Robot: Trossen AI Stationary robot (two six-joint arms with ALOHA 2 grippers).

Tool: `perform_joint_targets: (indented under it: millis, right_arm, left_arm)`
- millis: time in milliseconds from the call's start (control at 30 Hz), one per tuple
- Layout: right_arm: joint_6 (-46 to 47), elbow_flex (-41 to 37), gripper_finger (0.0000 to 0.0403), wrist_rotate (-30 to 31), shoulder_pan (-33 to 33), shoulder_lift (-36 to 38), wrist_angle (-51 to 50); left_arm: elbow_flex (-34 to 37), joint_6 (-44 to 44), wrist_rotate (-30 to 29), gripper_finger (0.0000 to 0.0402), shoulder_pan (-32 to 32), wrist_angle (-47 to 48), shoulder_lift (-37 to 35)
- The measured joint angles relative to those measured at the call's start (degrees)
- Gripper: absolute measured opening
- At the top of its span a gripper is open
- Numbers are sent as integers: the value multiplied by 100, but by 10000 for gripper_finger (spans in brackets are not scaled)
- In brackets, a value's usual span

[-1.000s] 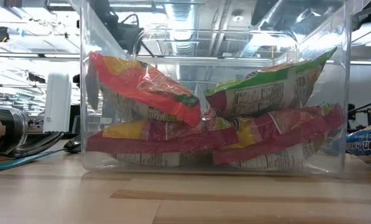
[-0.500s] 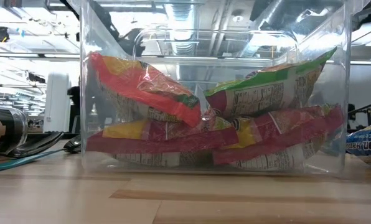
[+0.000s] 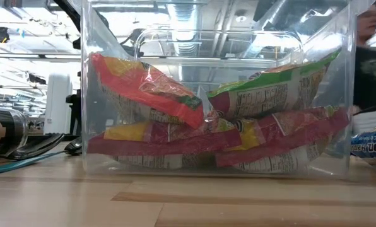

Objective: Pick & Place Food Item
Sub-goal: Put the brown seasoning bottle into the orange transparent bin

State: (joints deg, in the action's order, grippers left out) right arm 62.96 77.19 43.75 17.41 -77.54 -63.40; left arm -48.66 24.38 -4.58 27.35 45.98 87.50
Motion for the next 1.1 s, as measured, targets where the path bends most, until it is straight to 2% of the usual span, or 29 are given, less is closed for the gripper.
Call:
perform_joint_targets:
  millis: [133,333,367,567,733,933,1100]
  right_arm:
    - [0,0,299,-1,0,0,-1]
    - [0,-1,299,-2,0,0,-2]
    - [0,0,299,-2,0,0,0]
    - [-2,0,299,-2,0,0,-2]
    - [-63,-2,299,-3,0,-2,-45]
    - [-141,-1,299,-2,1,-2,-64]
    - [-195,0,299,-2,-31,-2,-63]
  left_arm:
    - [0,4,-4,257,0,0,0]
    - [-4,17,53,173,0,22,-7]
    - [-4,27,78,169,-1,21,-10]
    - [-8,10,167,169,-41,84,-91]
    - [-383,-42,192,169,-76,520,-375]
    - [-1392,-48,177,169,-74,1413,-836]
    - [-2502,-22,160,169,-74,1982,-884]
